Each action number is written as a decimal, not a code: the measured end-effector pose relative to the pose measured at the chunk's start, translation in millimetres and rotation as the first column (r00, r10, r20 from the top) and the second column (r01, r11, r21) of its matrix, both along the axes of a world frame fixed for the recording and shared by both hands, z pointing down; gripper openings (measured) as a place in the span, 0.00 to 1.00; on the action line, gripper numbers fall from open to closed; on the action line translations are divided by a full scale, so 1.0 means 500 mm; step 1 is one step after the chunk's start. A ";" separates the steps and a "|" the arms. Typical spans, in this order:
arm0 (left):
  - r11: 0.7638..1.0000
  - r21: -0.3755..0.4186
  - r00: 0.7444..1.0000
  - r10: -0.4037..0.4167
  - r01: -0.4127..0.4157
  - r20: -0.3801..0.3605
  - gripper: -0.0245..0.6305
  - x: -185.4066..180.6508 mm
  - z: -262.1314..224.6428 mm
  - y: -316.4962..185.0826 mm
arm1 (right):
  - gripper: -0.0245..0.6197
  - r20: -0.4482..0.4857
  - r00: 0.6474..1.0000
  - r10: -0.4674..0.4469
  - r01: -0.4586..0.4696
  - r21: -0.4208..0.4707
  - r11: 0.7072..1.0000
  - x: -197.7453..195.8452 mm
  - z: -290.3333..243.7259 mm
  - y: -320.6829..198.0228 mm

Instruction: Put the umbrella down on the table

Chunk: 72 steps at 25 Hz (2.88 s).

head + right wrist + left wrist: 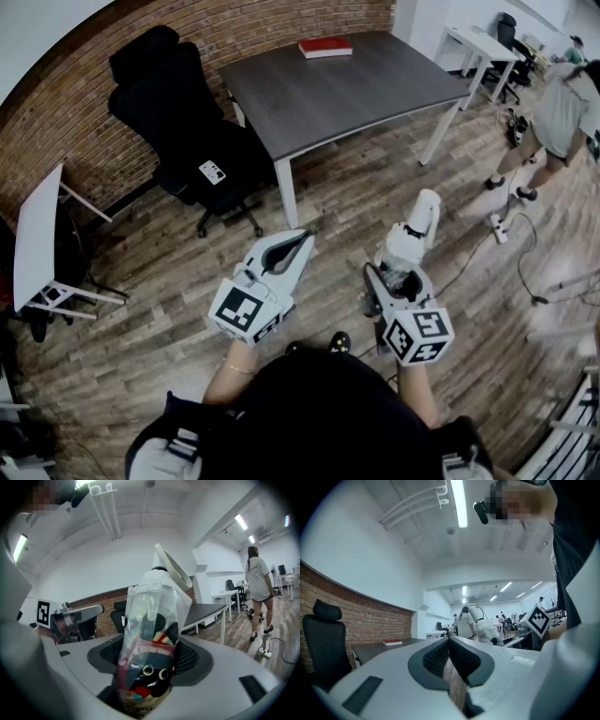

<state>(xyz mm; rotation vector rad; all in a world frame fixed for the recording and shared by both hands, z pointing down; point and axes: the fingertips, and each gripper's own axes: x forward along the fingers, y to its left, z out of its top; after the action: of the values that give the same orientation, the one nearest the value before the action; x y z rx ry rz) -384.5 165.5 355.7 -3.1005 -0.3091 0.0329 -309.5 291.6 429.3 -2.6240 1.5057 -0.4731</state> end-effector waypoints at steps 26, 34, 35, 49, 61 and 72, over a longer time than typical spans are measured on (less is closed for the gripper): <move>0.998 0.031 0.998 0.048 -0.047 -0.028 0.03 0.161 -0.021 0.128 | 0.49 0.018 0.997 0.075 -0.075 0.018 0.997 0.155 -0.015 0.146; 1.000 0.029 1.000 0.007 -0.007 0.016 0.03 0.190 -0.002 0.155 | 0.49 0.031 0.998 0.054 -0.054 0.011 0.998 0.194 -0.008 0.181; 1.000 0.024 1.000 0.005 -0.005 0.023 0.03 0.191 0.001 0.155 | 0.49 0.037 0.998 0.055 -0.056 0.011 0.998 0.198 -0.005 0.182; 0.999 0.044 1.000 0.019 -0.019 0.002 0.03 0.284 0.012 0.119 | 0.49 0.063 0.995 0.083 -0.083 -0.002 0.997 0.278 0.020 0.171; 0.998 0.034 0.998 0.059 -0.059 -0.002 0.03 0.454 0.028 0.062 | 0.49 0.050 0.993 0.111 -0.109 -0.033 0.993 0.426 0.017 0.119; 1.000 -0.015 0.998 0.013 -0.012 0.062 0.03 0.573 0.069 -0.050 | 0.49 0.066 0.995 0.075 -0.071 -0.052 0.996 0.558 0.023 0.014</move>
<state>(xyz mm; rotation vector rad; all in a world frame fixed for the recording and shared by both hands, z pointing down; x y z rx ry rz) -98.0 140.4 390.3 -3.1184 -0.3309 -0.0618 -30.5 298.4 441.0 -2.6600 1.3904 -0.5945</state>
